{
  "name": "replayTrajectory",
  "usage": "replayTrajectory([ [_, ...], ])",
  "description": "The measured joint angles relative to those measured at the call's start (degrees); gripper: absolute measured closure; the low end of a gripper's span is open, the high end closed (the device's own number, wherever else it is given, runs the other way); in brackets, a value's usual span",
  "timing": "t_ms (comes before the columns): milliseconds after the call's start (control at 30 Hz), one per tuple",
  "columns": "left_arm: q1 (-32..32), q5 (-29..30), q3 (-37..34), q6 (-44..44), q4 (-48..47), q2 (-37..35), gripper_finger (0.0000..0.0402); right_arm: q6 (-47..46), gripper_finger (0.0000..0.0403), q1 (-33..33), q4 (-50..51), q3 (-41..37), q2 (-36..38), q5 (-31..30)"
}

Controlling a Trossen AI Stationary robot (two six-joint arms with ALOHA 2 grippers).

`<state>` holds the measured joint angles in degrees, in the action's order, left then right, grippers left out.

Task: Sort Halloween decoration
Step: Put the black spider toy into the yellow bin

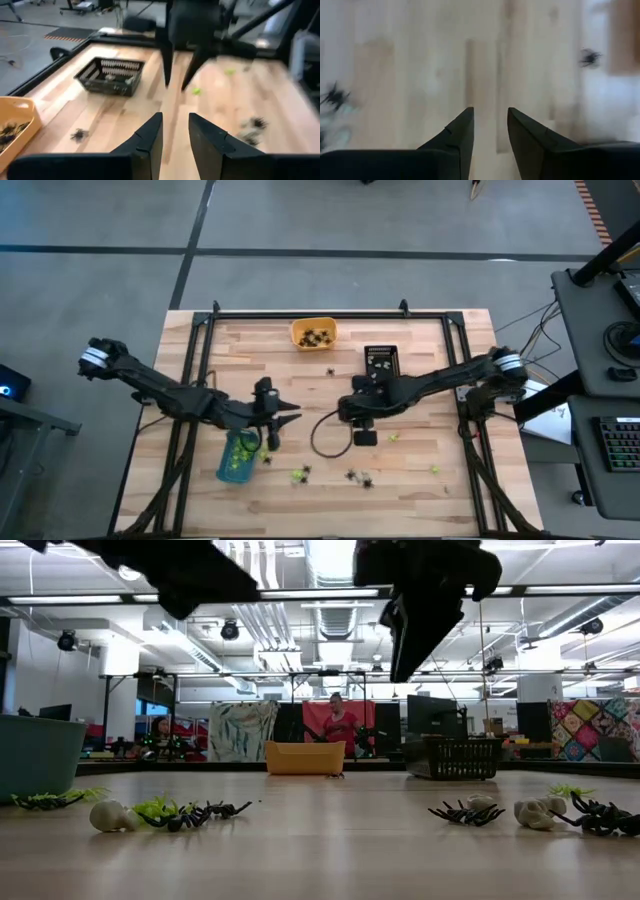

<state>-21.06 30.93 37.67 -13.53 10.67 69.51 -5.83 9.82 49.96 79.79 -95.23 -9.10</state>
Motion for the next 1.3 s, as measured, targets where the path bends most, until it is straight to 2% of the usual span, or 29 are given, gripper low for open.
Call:
replayTrajectory([
  [167,5.2,-0.7,2.0,3.5,1.2,7.5,0.0338,-0.6,0.0303,-0.5,-12.6,-11.3,10.1,-4.4],
  [233,7.9,-3.4,3.1,6.4,3.3,10.8,0.0342,0.0,0.0307,-1.2,-17.3,-14.9,13.7,-5.0],
  [300,11.0,-7.2,3.7,9.9,6.1,14.1,0.0345,1.4,0.0311,-2.2,-24.1,-18.5,17.1,-5.6],
  [467,20.2,-21.0,5.1,16.9,12.2,22.2,0.0351,7.0,0.0322,-5.5,-42.4,-27.6,23.0,-5.9],
  [567,25.1,-25.4,5.1,18.5,15.7,26.1,0.0352,8.7,0.0328,-7.2,-49.9,-31.8,24.5,-5.9],
  [767,31.6,-26.1,5.1,19.5,19.8,32.0,0.0350,7.7,0.0335,-9.2,-54.7,-35.7,24.5,-5.9],
  [967,32.5,-28.7,8.8,21.0,21.4,39.9,0.0319,4.1,0.0335,-9.0,-54.9,-35.7,23.8,-5.5],
  [1133,32.7,-23.9,13.3,21.8,21.1,45.8,0.0283,0.0,0.0335,-9.0,-54.9,-35.6,23.8,-5.4],
  [1300,32.9,-22.5,15.0,24.9,20.7,47.3,0.0263,-2.1,0.0335,-8.3,-54.7,-35.6,23.8,-2.5],
])
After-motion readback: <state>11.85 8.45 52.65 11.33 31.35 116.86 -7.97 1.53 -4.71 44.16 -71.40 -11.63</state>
